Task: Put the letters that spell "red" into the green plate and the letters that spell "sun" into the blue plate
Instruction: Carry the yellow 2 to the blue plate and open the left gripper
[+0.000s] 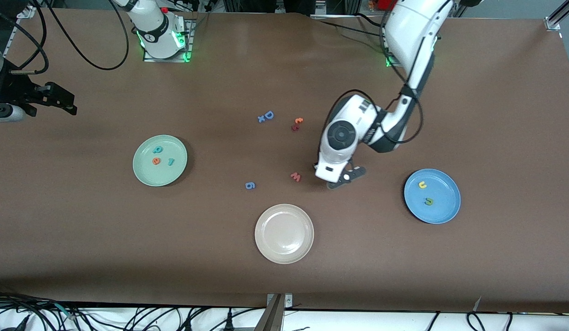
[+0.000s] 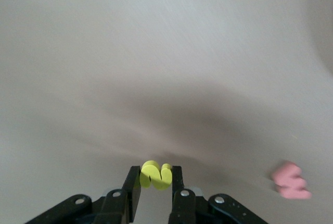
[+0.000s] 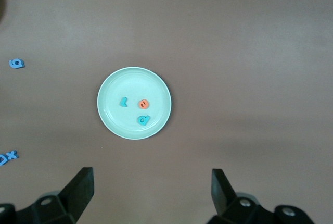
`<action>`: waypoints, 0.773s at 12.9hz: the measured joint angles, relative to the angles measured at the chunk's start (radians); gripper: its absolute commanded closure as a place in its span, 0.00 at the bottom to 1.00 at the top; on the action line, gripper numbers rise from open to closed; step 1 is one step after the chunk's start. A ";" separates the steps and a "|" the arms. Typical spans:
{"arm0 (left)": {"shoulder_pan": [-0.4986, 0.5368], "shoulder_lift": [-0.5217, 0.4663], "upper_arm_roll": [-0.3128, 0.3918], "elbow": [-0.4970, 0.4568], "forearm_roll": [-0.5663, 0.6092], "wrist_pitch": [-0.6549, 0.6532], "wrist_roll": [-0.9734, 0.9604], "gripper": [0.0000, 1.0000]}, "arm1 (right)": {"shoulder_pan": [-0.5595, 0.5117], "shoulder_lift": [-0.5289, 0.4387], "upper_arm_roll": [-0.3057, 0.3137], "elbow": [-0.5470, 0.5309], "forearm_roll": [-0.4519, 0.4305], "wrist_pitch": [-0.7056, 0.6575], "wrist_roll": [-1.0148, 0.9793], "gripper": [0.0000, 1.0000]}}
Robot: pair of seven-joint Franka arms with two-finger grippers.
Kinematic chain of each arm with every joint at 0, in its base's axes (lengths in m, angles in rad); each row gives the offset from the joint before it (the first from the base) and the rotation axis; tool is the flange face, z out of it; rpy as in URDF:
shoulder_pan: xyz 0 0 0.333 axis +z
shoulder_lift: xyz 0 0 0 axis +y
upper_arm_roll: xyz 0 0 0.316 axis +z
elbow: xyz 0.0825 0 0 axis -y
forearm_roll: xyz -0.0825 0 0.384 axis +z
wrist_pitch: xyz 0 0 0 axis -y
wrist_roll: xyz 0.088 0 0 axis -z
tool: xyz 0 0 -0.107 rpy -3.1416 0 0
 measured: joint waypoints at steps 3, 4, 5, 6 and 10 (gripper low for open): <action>0.043 -0.047 0.058 0.000 0.001 -0.081 0.210 0.91 | 0.000 0.000 0.001 0.000 0.000 0.000 0.000 0.00; 0.052 -0.055 0.083 0.000 0.001 -0.091 0.293 0.91 | 0.000 0.000 0.001 0.000 0.000 0.000 0.000 0.00; 0.063 -0.062 0.115 0.000 0.001 -0.094 0.395 0.91 | 0.000 0.000 0.003 0.000 0.000 0.000 0.000 0.00; 0.078 -0.069 0.152 0.000 0.001 -0.096 0.502 0.91 | 0.000 0.000 0.004 0.000 0.000 0.000 0.000 0.00; 0.141 -0.096 0.262 -0.012 -0.001 -0.101 0.865 0.90 | 0.000 0.000 0.005 0.000 0.000 0.000 0.001 0.00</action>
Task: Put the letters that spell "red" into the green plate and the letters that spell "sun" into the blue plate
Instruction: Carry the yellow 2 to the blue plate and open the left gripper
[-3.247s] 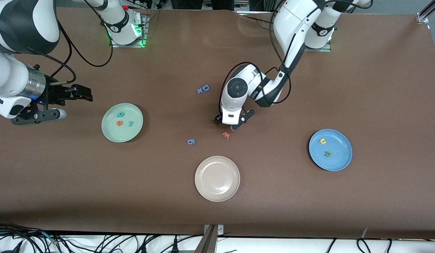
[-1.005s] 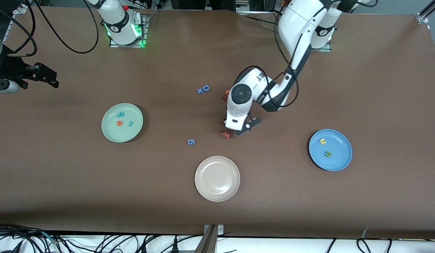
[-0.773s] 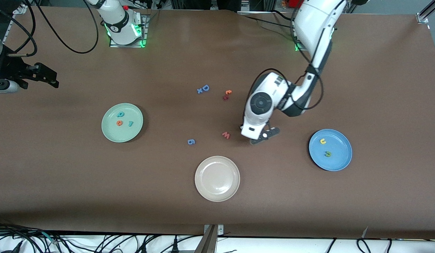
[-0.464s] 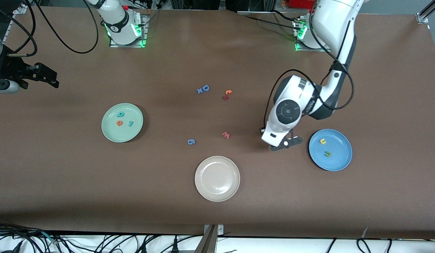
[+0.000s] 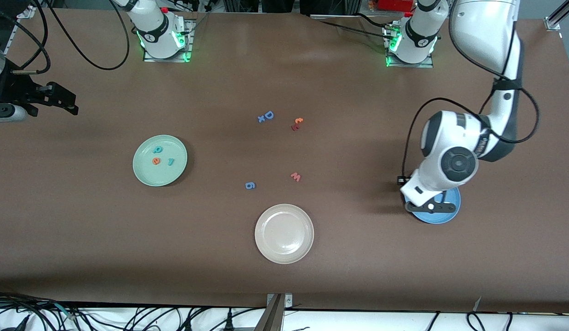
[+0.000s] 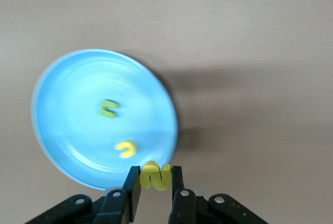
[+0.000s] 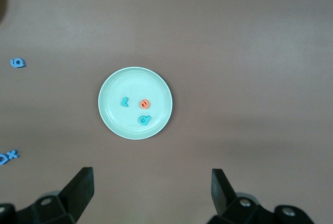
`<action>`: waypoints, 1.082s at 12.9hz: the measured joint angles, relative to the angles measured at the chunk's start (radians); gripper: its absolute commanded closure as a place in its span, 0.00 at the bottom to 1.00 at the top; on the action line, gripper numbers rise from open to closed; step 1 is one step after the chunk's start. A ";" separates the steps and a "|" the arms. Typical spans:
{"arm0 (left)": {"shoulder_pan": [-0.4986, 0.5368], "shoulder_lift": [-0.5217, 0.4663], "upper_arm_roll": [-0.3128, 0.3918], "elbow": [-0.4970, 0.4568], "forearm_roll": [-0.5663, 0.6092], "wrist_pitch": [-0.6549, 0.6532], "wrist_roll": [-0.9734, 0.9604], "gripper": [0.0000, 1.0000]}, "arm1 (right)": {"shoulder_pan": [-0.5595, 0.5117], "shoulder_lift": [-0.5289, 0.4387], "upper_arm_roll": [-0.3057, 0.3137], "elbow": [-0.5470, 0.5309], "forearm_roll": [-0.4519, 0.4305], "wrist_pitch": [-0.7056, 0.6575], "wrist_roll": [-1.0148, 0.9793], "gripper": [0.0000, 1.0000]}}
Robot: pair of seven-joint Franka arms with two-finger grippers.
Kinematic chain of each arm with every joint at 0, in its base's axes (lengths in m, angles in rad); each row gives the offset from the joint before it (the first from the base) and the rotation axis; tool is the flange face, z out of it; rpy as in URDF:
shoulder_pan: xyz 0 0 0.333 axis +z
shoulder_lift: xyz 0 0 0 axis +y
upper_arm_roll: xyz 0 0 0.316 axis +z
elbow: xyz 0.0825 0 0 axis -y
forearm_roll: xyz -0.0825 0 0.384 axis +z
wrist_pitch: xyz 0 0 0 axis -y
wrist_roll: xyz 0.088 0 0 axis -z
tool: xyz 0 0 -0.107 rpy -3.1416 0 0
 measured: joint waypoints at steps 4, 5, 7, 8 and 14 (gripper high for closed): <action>0.022 0.010 0.061 -0.024 -0.034 0.001 0.254 0.89 | 0.000 0.000 0.000 0.000 0.000 0.000 0.001 0.00; 0.031 0.023 0.064 -0.033 -0.052 0.007 0.287 0.89 | 0.000 0.000 0.000 0.000 0.000 0.000 0.001 0.00; 0.051 0.074 0.065 -0.039 -0.095 0.052 0.327 0.82 | 0.000 0.000 0.001 0.000 0.000 0.000 0.002 0.00; 0.054 0.101 0.065 -0.039 -0.108 0.082 0.334 0.60 | 0.000 0.000 0.003 0.000 0.000 0.000 0.003 0.00; 0.054 0.108 0.063 -0.009 -0.131 0.103 0.349 0.00 | 0.001 0.000 0.011 0.000 0.000 0.000 0.005 0.00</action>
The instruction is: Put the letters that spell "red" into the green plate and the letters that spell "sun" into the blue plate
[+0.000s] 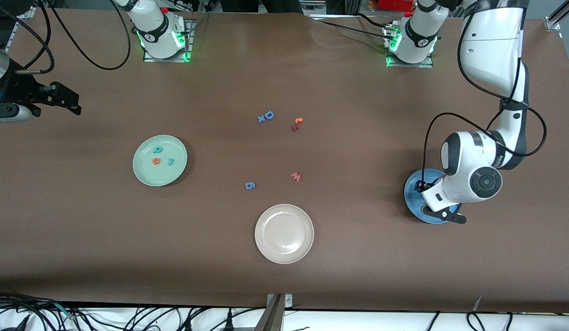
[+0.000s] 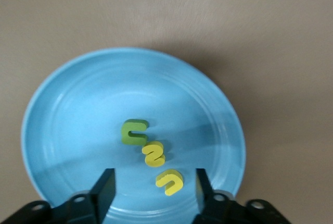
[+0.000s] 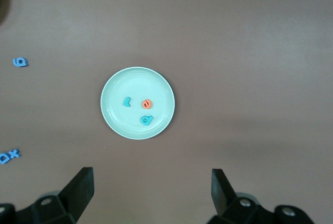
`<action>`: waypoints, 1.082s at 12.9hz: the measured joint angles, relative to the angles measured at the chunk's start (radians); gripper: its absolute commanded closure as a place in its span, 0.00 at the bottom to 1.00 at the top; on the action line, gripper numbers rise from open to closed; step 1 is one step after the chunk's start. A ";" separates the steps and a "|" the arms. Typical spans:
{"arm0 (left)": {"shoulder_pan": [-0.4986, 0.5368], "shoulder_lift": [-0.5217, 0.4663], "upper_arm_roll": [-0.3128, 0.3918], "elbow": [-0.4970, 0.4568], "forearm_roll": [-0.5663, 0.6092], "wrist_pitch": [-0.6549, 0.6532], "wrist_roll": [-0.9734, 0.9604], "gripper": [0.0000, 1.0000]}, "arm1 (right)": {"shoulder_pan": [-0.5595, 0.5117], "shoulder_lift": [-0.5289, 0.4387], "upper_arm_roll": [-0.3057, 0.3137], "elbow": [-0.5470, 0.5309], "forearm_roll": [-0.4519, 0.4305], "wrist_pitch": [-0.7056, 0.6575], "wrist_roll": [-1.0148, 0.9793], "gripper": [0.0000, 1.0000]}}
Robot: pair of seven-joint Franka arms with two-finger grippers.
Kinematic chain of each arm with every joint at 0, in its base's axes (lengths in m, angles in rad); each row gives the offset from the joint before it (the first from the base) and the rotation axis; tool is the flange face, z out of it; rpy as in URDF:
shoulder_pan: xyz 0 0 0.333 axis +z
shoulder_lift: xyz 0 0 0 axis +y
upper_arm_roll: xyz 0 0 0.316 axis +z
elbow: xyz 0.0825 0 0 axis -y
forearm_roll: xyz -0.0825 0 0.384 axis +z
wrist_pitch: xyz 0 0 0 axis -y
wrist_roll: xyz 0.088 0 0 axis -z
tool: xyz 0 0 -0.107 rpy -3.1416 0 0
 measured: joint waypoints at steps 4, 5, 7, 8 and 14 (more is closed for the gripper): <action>-0.005 -0.231 0.000 0.032 0.000 -0.148 0.007 0.00 | 0.000 0.000 0.001 0.000 0.000 0.000 0.000 0.00; -0.004 -0.291 0.001 0.031 0.000 -0.164 0.008 0.00 | 0.000 0.000 0.002 0.000 0.000 0.000 0.000 0.00; 0.004 -0.402 0.001 0.029 0.000 -0.210 0.013 0.00 | 0.000 0.000 0.004 0.000 0.000 -0.001 0.000 0.00; 0.019 -0.452 -0.011 0.029 0.003 -0.243 0.018 0.00 | 0.000 0.000 0.004 0.000 0.000 -0.001 -0.001 0.00; 0.330 -0.566 -0.388 0.023 0.071 -0.324 0.025 0.00 | 0.000 0.000 0.005 0.003 0.000 0.001 -0.001 0.00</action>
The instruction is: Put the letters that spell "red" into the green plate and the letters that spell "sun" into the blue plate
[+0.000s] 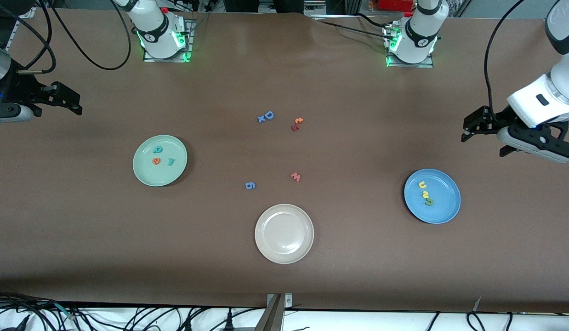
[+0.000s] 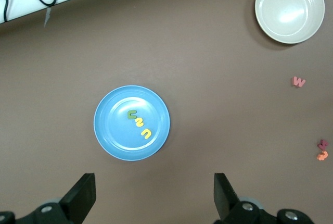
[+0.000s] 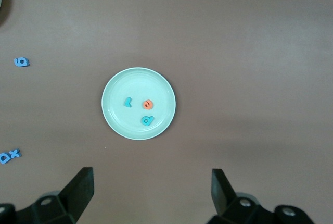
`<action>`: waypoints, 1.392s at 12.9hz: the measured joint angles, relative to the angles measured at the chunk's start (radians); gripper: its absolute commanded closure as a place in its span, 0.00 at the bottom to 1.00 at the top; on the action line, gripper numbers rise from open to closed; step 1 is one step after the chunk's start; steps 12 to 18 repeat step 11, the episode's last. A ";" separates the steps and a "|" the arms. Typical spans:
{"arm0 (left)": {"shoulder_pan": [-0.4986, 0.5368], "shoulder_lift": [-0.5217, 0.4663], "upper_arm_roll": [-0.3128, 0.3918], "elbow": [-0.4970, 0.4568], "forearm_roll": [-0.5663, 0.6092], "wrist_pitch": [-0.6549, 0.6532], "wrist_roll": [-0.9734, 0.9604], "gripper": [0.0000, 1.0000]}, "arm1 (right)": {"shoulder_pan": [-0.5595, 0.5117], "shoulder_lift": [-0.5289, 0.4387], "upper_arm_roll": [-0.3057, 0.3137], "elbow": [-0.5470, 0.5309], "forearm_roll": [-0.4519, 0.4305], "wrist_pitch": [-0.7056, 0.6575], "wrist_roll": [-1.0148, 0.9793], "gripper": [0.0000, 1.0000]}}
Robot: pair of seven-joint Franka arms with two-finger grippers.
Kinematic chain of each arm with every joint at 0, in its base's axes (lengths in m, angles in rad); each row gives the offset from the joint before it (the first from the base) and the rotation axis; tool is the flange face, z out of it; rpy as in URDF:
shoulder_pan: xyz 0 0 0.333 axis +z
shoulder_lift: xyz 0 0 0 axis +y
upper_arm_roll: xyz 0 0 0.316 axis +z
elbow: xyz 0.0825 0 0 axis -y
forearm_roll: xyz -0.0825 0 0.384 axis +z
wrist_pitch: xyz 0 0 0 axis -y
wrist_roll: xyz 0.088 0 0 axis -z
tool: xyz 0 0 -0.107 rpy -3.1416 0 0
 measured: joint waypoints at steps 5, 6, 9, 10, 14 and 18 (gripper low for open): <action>0.030 0.003 -0.033 -0.011 0.027 0.000 0.000 0.00 | 0.000 -0.001 0.000 0.005 0.000 0.000 0.001 0.00; 0.031 0.003 -0.033 -0.011 0.028 0.000 0.000 0.00 | 0.000 -0.001 0.000 0.005 0.000 0.000 0.000 0.00; 0.037 0.003 -0.033 -0.013 0.028 0.000 0.000 0.00 | 0.000 -0.001 0.000 0.005 0.000 0.000 0.000 0.00; 0.038 0.003 -0.033 -0.013 0.028 0.000 0.000 0.00 | 0.000 -0.001 0.000 0.005 0.000 0.000 0.000 0.00; 0.038 0.003 -0.033 -0.013 0.028 0.000 0.000 0.00 | 0.000 -0.001 0.000 0.005 0.002 0.000 0.000 0.00; 0.038 0.003 -0.033 -0.013 0.028 0.000 0.000 0.00 | 0.000 -0.001 0.000 0.005 0.002 0.000 0.000 0.00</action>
